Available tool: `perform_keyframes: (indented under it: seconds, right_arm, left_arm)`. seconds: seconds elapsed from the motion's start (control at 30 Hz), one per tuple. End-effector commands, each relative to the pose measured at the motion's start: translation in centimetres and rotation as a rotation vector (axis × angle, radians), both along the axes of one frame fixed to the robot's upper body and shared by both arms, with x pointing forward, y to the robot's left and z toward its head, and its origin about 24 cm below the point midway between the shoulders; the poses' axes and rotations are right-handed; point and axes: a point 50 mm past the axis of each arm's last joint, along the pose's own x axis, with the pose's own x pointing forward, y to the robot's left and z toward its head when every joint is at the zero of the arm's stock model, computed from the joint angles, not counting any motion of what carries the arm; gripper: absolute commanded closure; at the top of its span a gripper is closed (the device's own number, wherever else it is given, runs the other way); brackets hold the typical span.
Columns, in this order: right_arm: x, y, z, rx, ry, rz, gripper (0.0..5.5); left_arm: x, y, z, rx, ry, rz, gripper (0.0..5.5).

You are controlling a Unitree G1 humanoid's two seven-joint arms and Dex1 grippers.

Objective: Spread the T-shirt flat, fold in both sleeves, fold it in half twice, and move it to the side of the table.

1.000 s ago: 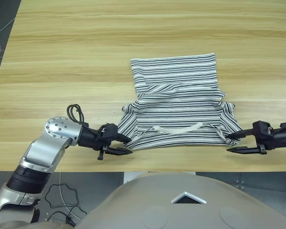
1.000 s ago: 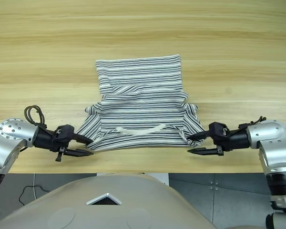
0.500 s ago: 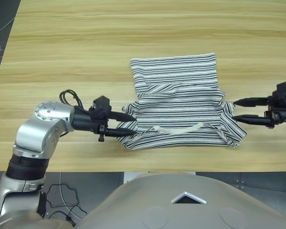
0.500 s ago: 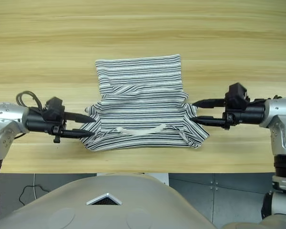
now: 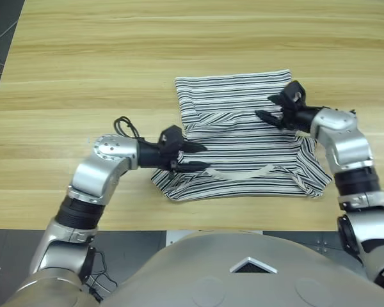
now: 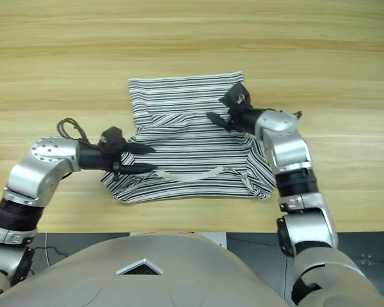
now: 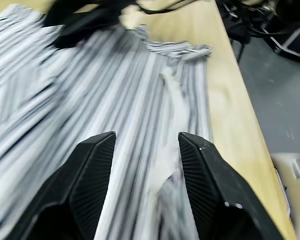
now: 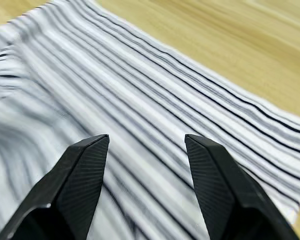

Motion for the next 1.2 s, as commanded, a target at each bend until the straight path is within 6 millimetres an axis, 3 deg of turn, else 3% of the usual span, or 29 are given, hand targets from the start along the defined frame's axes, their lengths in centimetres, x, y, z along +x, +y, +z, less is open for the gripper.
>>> perform_keyframes:
  seconds: [0.03,0.2,0.57,0.77,1.03,1.2]
  right_arm:
    - [2.1,1.3,0.2,-0.008,-0.053,-0.074,2.7]
    - [3.4,1.5,-0.2,-0.033,-0.024,-0.162,2.7]
    - [2.7,1.5,-3.3,-0.163,0.116,-0.183,2.7]
    - [5.0,0.3,-2.2,-0.237,-0.026,-0.368,2.7]
    - [6.1,2.2,-0.8,-0.169,-0.138,-0.347,2.7]
    - [6.3,4.0,1.1,0.058,-0.213,-0.242,2.7]
  left_arm:
    - [-1.2,-1.7,-0.7,-0.003,-0.008,-0.058,3.16]
    - [-2.0,-2.6,-2.4,0.023,0.004,-0.073,3.16]
    - [-3.2,-4.1,-4.2,0.032,0.02,-0.098,3.16]
    - [-5.0,-4.7,-4.5,0.009,0.062,-0.134,3.16]
    - [-5.4,-4.6,-4.0,-0.004,0.064,-0.142,3.16]
    - [-4.6,-4.6,-4.0,0.0,0.042,-0.105,3.16]
